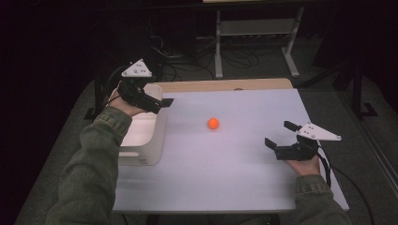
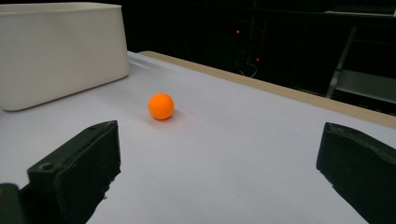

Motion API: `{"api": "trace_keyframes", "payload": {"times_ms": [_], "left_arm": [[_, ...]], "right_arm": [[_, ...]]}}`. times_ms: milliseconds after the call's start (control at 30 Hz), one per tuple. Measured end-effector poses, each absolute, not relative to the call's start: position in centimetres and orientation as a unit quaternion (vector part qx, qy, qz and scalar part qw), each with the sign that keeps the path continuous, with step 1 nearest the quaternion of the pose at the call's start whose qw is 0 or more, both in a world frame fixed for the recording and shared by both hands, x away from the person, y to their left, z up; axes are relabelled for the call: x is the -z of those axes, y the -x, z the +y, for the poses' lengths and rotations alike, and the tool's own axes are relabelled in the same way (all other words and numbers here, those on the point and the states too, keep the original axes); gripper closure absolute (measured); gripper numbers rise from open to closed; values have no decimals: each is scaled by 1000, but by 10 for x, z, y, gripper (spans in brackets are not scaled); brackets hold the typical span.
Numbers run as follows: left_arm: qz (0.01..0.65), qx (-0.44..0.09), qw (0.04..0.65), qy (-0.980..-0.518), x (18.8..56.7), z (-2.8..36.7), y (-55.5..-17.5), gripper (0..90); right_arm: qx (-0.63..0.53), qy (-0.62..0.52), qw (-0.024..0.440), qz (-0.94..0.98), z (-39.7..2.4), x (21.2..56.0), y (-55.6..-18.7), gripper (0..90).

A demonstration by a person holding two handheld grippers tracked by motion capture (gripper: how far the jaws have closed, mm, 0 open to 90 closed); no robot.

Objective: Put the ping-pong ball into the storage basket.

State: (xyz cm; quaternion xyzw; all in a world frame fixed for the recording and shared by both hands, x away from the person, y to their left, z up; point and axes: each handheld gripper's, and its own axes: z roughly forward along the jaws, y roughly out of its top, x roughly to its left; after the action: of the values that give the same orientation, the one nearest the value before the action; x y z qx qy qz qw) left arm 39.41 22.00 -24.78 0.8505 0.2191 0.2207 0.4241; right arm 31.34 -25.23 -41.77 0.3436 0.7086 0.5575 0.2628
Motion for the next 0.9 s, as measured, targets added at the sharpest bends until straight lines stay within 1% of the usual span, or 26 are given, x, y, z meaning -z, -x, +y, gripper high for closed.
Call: {"api": "trace_keyframes", "payload": {"times_ms": [633, 900], "left_arm": [[197, -206, 395, -873, 252, 189, -422, 0], [186, -198, 382, -883, 255, 177, -427, 0]], "right_arm": [[-554, -344, 260, 712, -252, 419, -312, 0], [-556, -346, 257, 711, -253, 419, -312, 0]]}}
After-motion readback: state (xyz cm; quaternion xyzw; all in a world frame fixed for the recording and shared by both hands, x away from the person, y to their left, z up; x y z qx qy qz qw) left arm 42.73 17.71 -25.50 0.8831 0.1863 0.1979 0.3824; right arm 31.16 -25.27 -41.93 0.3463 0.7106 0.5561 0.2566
